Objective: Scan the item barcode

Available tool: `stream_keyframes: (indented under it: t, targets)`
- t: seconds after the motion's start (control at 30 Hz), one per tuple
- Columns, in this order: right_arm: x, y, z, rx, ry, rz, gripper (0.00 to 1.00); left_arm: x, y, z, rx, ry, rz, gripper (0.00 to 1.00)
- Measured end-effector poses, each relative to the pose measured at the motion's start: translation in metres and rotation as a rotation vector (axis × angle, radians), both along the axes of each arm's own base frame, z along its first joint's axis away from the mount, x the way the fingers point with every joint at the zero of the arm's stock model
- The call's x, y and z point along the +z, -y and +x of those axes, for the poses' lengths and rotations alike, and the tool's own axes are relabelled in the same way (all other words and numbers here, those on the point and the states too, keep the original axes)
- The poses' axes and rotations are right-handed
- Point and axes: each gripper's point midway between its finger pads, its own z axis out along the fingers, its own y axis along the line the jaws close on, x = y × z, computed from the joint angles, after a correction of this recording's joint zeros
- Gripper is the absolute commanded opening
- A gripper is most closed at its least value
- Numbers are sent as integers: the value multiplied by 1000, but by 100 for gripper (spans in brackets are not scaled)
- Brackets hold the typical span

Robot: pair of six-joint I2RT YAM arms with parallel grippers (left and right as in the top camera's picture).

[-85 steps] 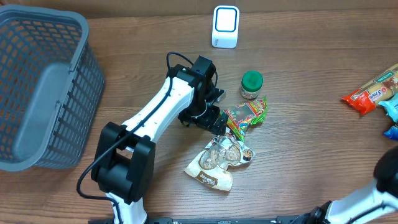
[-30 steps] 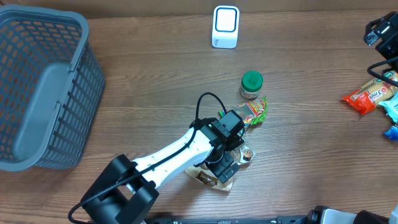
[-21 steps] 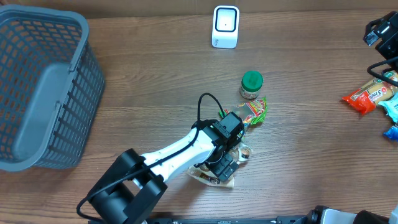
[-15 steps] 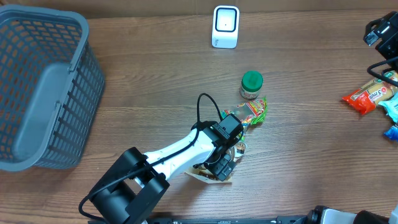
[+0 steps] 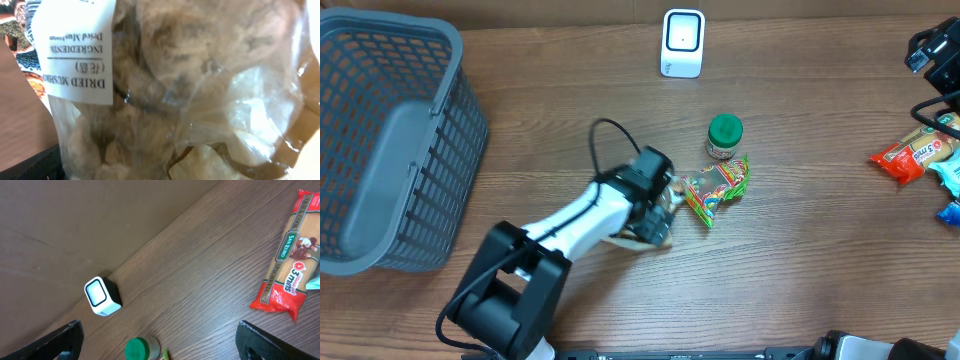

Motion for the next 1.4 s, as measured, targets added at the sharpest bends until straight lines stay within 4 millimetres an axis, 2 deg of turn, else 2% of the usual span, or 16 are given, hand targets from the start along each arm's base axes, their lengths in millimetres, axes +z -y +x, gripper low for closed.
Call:
stream_keyframes:
  t: [0.13, 0.23, 0.33, 0.43, 0.53, 0.63, 0.73, 0.83, 0.97, 1.2, 1.4]
  targets:
    - [1, -1, 1, 4, 5, 2, 97, 1, -24, 21, 42, 31, -8, 100]
    - [2, -3, 1, 14, 9, 8, 97, 1, -34, 24, 48, 26, -4, 100]
    - [2, -6, 3, 24, 14, 10, 97, 4, -32, 22, 27, -2, -8, 100]
    - [4, -13, 5, 47, 22, 6, 97, 14, -22, 24, 1, -25, -20, 100]
    - [6, -21, 8, 75, 32, -3, 97, 38, -6, 34, -40, -12, -36, 100]
    - [6, -26, 9, 90, 33, -6, 97, 71, 11, 49, -67, 30, -60, 100]
    - [6, -25, 9, 90, 32, -12, 97, 103, 19, 62, -78, 68, -78, 100]
    - [6, -25, 9, 92, 32, -16, 97, 126, 21, 65, -84, 77, -80, 100]
    - [5, -25, 8, 97, 25, -19, 97, 148, 18, 61, -77, 71, -73, 100]
    - [1, -26, 5, 108, 8, -26, 97, 175, -10, 19, 2, 4, -22, 100]
    - [-4, -29, 1, 119, -20, -26, 96, 193, -23, -2, 84, 10, -35, 100]
